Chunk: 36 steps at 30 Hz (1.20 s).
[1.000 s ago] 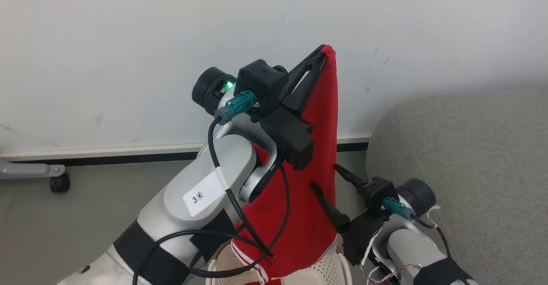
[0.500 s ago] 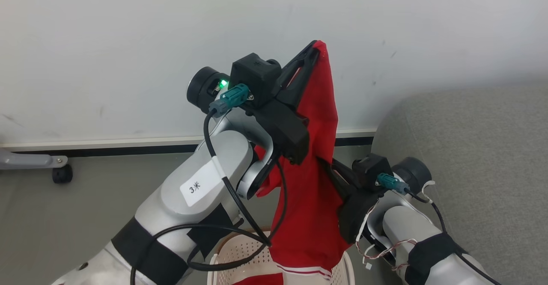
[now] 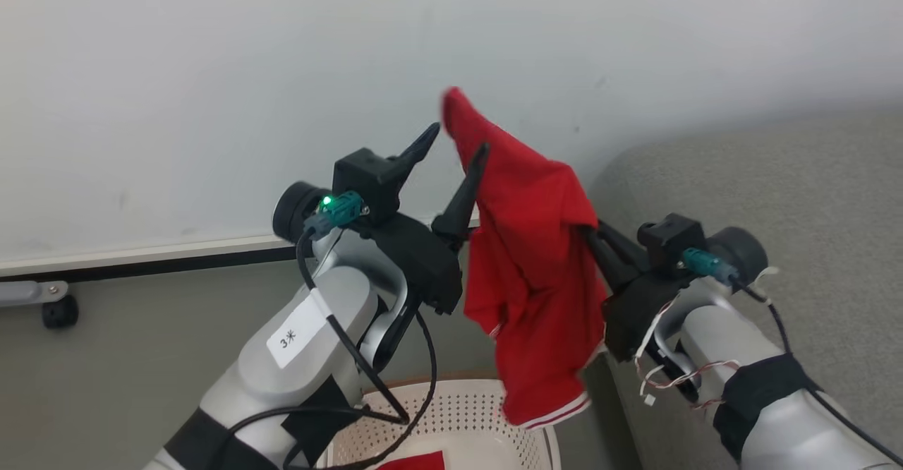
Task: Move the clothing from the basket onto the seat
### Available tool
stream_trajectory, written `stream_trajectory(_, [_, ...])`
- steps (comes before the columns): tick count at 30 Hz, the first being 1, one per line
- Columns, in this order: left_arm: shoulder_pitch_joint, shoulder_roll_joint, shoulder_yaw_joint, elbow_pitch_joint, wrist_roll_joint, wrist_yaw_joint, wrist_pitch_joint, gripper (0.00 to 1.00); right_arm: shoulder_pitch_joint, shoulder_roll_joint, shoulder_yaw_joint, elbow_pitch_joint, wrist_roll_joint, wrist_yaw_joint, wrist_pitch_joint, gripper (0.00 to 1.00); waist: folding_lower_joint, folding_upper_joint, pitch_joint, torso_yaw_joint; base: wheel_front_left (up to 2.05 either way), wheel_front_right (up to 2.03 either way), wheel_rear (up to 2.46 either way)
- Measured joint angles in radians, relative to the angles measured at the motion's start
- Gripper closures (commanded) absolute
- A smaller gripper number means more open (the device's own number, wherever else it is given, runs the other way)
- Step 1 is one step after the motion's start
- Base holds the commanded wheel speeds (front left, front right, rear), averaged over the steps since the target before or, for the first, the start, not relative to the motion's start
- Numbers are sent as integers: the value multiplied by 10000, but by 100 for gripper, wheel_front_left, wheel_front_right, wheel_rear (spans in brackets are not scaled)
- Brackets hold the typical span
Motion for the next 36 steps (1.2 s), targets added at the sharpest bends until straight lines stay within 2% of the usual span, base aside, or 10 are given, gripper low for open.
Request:
stream_trajectory(19, [2123,337,-92,-63,-171,-17,-324,0,-224,-1624,-616,-1404,94,0,-2,100,0,0,50,-1403,0,0,0])
stream_trajectory(36, [3259,148,-215,-802,-31,244,-535,0,32,-2888,-1095,-3056,-159,-115,-2,100,-1,0,303,-3340,0,0,0])
